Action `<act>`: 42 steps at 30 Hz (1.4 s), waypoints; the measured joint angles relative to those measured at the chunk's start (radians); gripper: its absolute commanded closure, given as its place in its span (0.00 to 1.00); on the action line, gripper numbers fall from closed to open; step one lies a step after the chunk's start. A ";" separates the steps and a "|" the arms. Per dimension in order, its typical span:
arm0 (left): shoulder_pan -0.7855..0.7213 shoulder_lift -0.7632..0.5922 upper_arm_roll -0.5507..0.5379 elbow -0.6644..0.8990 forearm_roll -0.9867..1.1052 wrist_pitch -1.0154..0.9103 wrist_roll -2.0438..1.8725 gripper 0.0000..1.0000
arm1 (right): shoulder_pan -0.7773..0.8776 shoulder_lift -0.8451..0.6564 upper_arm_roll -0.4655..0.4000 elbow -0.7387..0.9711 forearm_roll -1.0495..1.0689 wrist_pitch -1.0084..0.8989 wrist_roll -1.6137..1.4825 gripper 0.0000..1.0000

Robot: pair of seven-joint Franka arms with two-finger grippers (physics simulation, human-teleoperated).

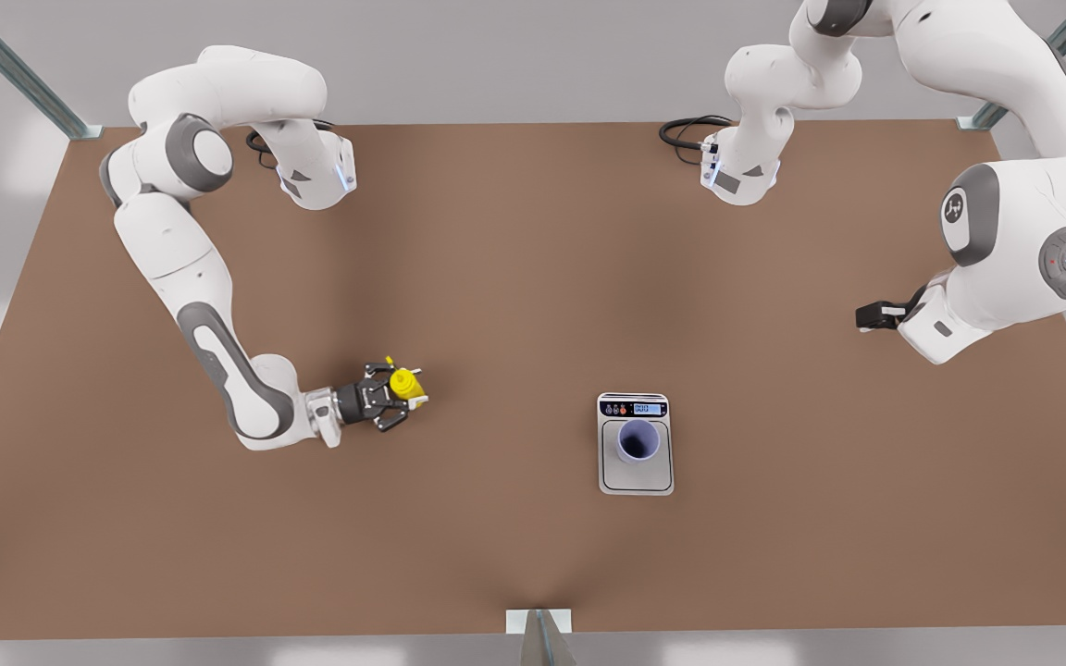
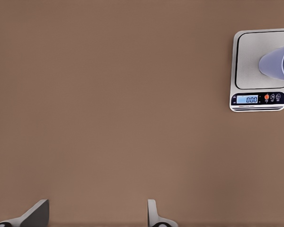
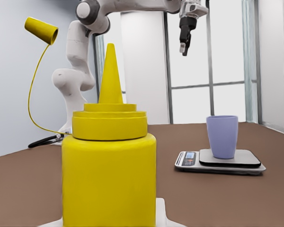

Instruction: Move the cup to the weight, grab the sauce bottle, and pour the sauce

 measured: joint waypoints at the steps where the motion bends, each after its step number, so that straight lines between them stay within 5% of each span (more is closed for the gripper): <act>1: 0.000 0.000 -0.001 0.000 0.000 0.000 0.000 0.00 | 0.000 0.008 0.000 0.002 0.000 0.000 -0.003 0.48; 6: 0.000 0.000 0.000 0.000 0.000 0.000 0.000 0.00 | 0.002 0.029 -0.003 0.011 -0.001 0.010 -0.021 0.40; 10: 0.000 0.000 0.000 0.000 0.000 0.000 0.000 0.00 | 0.003 0.029 -0.012 0.010 0.000 0.013 -0.012 0.00; 23: -0.002 0.000 -0.001 0.000 0.000 0.000 -0.002 0.00 | -0.011 0.033 -0.015 0.007 -0.011 0.013 -0.007 0.00; 31: -0.003 0.000 -0.001 0.000 0.000 0.000 -0.002 0.00 | -0.283 -0.023 -0.016 -0.047 -0.267 -0.097 0.001 0.00; 34: -0.002 0.000 -0.001 0.000 0.000 0.000 0.000 0.00 | -0.375 -0.405 -0.022 0.042 -0.481 -0.266 0.526 0.00; 35: -0.003 0.000 -0.001 0.000 0.000 0.000 0.000 0.00 | -0.283 -0.435 0.023 0.267 -0.648 -0.330 0.826 0.00; 37: -0.002 0.000 0.000 0.000 0.000 0.002 0.000 0.00 | -0.086 -0.455 0.033 0.409 -0.861 -0.334 1.179 0.00; 38: -0.003 0.000 -0.001 0.000 0.001 0.002 0.000 0.00 | 0.066 -0.518 -0.005 0.422 -0.980 -0.282 1.324 0.00; 40: -0.004 0.000 -0.001 0.000 0.001 0.002 0.000 0.00 | 0.387 -0.610 -0.286 0.375 -1.096 -0.208 1.816 0.00; 42: -0.003 0.000 -0.001 0.000 0.001 0.002 0.000 0.00 | 0.360 -0.745 -0.327 0.191 -1.110 -0.153 2.373 0.00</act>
